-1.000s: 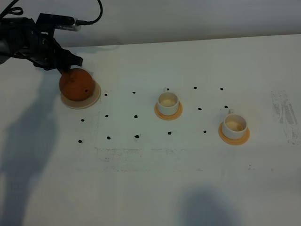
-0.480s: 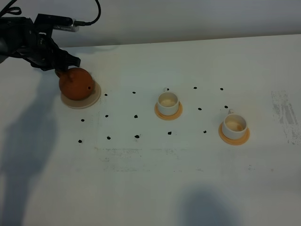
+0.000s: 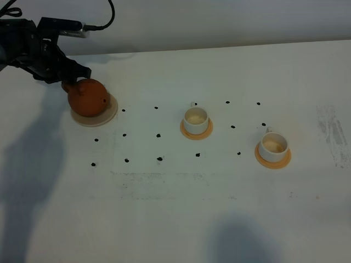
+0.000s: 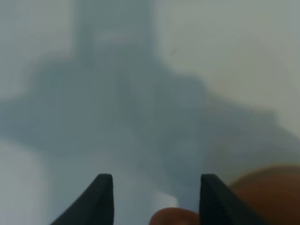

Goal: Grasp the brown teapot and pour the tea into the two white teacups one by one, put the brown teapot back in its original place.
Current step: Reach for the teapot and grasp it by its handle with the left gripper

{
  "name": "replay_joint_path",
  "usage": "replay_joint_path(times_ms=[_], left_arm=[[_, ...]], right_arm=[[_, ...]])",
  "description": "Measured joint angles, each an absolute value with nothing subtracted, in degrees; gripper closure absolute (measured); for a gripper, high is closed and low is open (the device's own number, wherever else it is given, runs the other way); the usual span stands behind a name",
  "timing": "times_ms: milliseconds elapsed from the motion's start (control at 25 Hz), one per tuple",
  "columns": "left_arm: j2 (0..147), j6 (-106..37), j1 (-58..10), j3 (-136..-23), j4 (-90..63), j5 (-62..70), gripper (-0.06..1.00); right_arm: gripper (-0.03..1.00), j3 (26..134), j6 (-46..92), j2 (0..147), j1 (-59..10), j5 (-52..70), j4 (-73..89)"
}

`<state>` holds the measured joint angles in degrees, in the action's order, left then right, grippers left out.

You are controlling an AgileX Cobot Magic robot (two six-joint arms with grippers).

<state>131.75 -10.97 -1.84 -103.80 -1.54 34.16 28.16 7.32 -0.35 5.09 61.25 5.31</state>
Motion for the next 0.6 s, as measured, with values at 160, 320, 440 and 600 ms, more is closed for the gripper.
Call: replay_joint_path(times_ms=[160,320,440,600], left_arm=[[131.7,-11.0,-1.1,-103.8,-1.4,35.6,0.52],[131.7,-11.0,-0.8,-103.8,-1.3,37.5,0.52],[131.7,-11.0,-0.8,-103.8,-1.3,38.0,0.52],[131.7,-11.0,-0.7,-103.8,-2.2,38.3,0.52]], right_arm=[[0.45,28.2,7.3,-0.4,5.1,61.2,5.3],[0.45,28.2,7.3,-0.4,5.1,61.2,5.3],[0.45,28.2,7.3,-0.4,5.1,61.2,5.3],[0.45,28.2,7.3,-0.4,5.1,61.2,5.3]])
